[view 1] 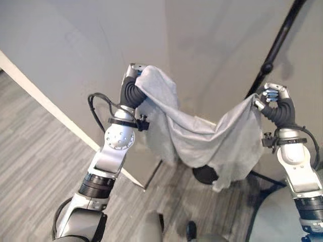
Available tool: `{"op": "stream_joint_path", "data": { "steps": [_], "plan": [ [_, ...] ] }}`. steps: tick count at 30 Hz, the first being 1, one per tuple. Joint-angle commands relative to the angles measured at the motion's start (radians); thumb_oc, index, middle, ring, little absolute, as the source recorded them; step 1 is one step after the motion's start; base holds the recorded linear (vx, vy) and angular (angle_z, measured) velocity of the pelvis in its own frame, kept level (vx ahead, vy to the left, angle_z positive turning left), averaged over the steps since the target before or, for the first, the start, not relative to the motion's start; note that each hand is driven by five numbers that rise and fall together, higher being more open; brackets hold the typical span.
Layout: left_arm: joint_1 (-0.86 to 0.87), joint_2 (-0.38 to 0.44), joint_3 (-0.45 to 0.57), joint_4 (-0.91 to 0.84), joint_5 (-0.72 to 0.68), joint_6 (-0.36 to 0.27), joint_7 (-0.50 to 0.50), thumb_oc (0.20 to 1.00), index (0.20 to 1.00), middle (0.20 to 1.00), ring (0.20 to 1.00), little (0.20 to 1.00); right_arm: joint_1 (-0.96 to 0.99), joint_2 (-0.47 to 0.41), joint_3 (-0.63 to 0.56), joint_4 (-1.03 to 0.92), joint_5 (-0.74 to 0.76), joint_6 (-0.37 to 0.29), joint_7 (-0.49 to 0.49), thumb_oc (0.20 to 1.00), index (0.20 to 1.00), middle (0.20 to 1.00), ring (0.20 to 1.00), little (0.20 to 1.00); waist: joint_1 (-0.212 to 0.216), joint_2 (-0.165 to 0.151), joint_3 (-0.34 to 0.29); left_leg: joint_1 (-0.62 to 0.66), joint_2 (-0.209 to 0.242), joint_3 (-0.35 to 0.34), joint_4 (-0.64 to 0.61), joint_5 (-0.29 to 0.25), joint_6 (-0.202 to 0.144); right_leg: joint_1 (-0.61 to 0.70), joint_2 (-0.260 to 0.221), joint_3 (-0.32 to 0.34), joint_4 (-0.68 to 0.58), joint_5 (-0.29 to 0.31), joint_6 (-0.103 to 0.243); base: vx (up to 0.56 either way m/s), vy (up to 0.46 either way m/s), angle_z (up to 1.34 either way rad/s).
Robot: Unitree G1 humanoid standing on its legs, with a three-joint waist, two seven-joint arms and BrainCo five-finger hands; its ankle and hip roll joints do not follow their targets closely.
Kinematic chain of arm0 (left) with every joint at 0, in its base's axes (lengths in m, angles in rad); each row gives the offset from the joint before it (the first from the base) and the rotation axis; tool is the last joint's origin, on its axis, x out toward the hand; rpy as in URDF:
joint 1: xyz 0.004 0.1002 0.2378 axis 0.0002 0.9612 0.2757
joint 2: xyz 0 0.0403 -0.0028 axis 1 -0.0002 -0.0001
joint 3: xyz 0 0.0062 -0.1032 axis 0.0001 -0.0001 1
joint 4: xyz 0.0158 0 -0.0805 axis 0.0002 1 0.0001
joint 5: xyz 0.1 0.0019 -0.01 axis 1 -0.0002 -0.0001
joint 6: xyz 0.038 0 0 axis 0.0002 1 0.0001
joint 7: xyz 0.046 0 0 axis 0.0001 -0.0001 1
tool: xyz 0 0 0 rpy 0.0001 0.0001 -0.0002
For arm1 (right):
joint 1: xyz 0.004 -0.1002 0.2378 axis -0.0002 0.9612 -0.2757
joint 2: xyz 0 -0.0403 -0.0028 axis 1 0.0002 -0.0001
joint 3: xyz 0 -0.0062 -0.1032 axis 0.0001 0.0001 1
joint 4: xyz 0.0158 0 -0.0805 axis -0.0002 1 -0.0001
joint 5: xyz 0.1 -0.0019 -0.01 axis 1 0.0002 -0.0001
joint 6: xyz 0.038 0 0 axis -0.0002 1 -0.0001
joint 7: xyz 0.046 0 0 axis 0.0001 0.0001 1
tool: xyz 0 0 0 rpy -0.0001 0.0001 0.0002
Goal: Hang the clothes on the sofa on the clothes rack.
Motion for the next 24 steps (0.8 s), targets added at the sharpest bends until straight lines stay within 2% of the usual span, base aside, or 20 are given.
{"op": "stream_joint_path", "data": {
  "steps": [1,5,24],
  "plan": [
    [-0.057,0.045,-0.014,-0.019,-0.018,-0.056,0.017,0.2,0.2,0.2,0.2,0.2,0.028,-0.061,-0.038,-0.08,-0.015,-0.042,-0.021,0.2,0.2,0.2,0.2,0.2,-0.008,0.061,-0.089,0.497,0.004,0.031,-0.334,0.006,-0.026,0.065,-0.111,0.022,-0.062,0.065,0.177,0.1,0.197,-0.61],
    [-0.025,0.059,0.001,-0.032,-0.006,-0.058,0.0,0.2,0.2,0.2,0.2,0.2,0.054,-0.027,-0.041,-0.074,-0.022,-0.029,-0.006,0.2,0.2,0.2,0.2,0.2,-0.01,0.064,-0.144,0.569,-0.018,0.072,-0.383,-0.018,-0.008,0.073,-0.148,0.046,-0.086,0.079,0.195,0.15,0.175,-0.75],
    [0.021,0.073,0.017,-0.061,0.009,-0.05,-0.015,0.2,0.2,0.2,0.2,0.2,0.073,0.014,-0.022,-0.078,-0.053,-0.013,0.0,0.2,0.2,0.2,0.2,0.2,-0.006,0.058,-0.155,0.63,-0.044,0.101,-0.383,-0.063,0.03,0.092,-0.193,0.055,-0.083,0.101,0.23,0.02,0.042,-0.02]
  ]
}}
